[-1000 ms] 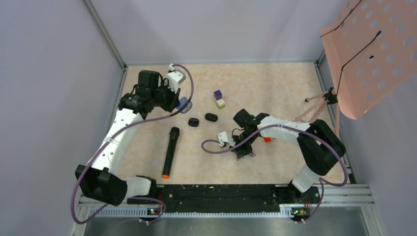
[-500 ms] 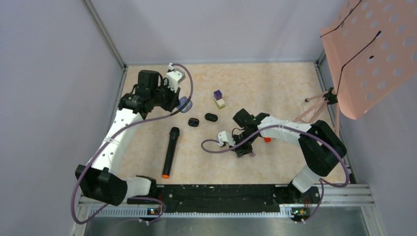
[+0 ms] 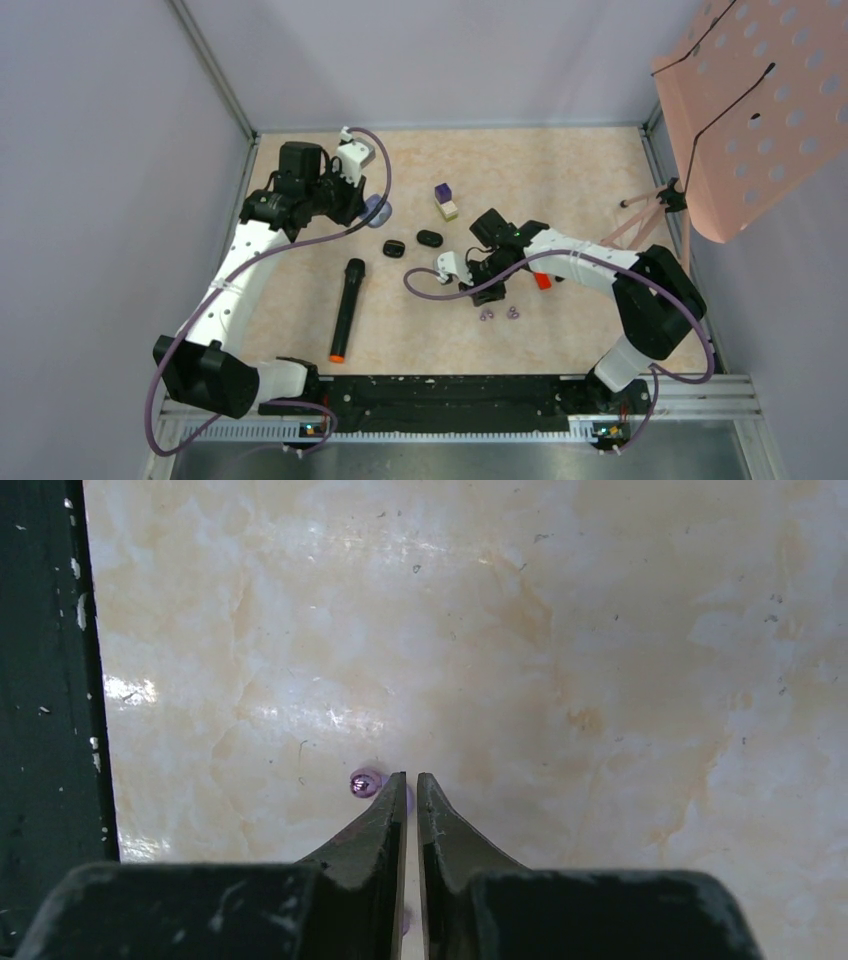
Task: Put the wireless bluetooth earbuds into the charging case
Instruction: Pick up the earbud from the center of the board.
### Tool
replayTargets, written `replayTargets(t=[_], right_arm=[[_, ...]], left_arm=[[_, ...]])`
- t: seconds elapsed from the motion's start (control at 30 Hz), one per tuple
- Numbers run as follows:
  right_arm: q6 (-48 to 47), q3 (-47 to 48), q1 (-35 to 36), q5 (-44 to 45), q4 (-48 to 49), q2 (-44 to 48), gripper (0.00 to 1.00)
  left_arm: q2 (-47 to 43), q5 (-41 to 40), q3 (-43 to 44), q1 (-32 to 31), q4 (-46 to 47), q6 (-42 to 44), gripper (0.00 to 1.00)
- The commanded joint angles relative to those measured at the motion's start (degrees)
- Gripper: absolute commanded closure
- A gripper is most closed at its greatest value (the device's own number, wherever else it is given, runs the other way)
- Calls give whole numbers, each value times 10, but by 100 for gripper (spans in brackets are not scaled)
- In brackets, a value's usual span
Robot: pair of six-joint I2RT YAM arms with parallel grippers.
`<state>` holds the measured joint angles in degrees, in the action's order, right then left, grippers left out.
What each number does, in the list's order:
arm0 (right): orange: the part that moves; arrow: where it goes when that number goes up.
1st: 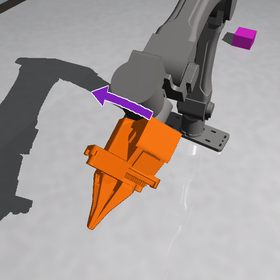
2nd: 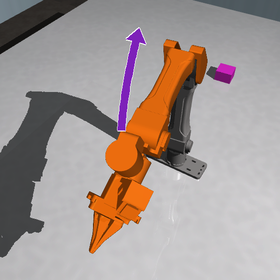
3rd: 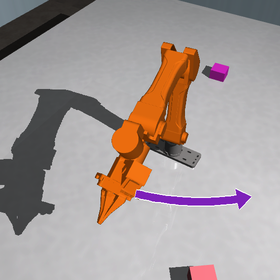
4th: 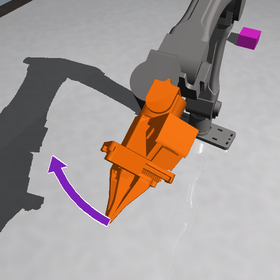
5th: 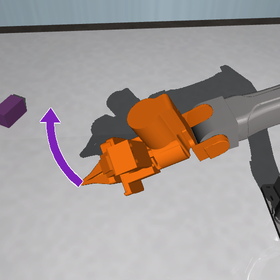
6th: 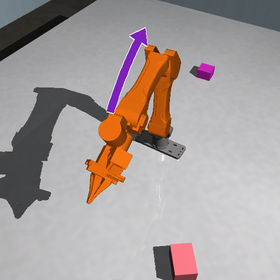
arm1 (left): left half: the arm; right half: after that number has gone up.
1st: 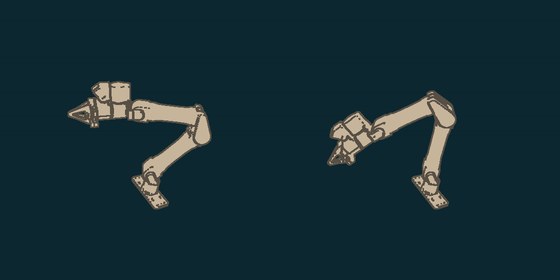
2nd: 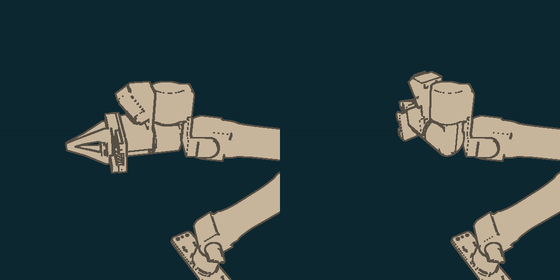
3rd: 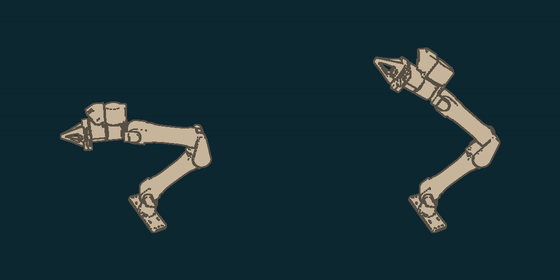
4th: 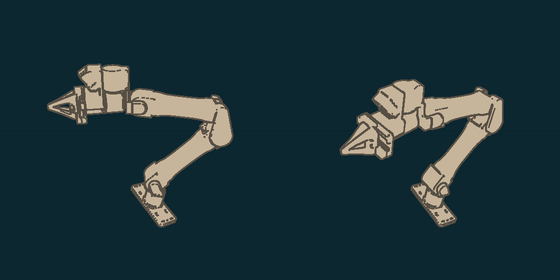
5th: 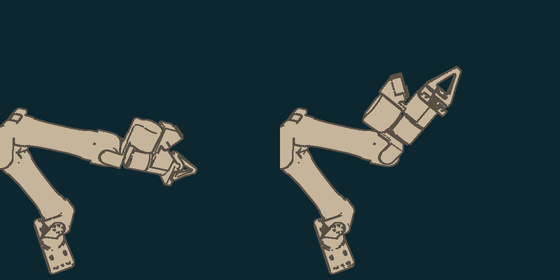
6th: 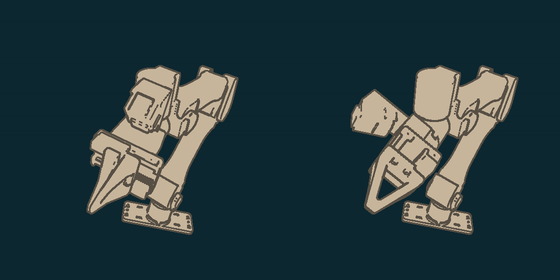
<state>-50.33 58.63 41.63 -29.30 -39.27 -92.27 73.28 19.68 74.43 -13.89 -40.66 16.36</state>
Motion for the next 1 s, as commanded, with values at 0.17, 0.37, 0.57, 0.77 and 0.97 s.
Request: replayTargets(t=[0.17,0.37,0.57,0.77,0.97], right_arm=[[-45,20,8,28,-18,-22,93],[-59,24,8,28,-33,-33,92],[-65,23,9,30,-40,-41,92],[-66,24,8,28,-45,-47,92],[-83,12,12,35,-44,-49,93]], left_arm=[[-1,10,0,5,21,-8,100],[-2,8,-1,9,22,-8,100],[-2,8,-2,11,22,-9,100],[-1,9,-2,13,24,-10,100],[0,8,-2,14,24,-11,100]])
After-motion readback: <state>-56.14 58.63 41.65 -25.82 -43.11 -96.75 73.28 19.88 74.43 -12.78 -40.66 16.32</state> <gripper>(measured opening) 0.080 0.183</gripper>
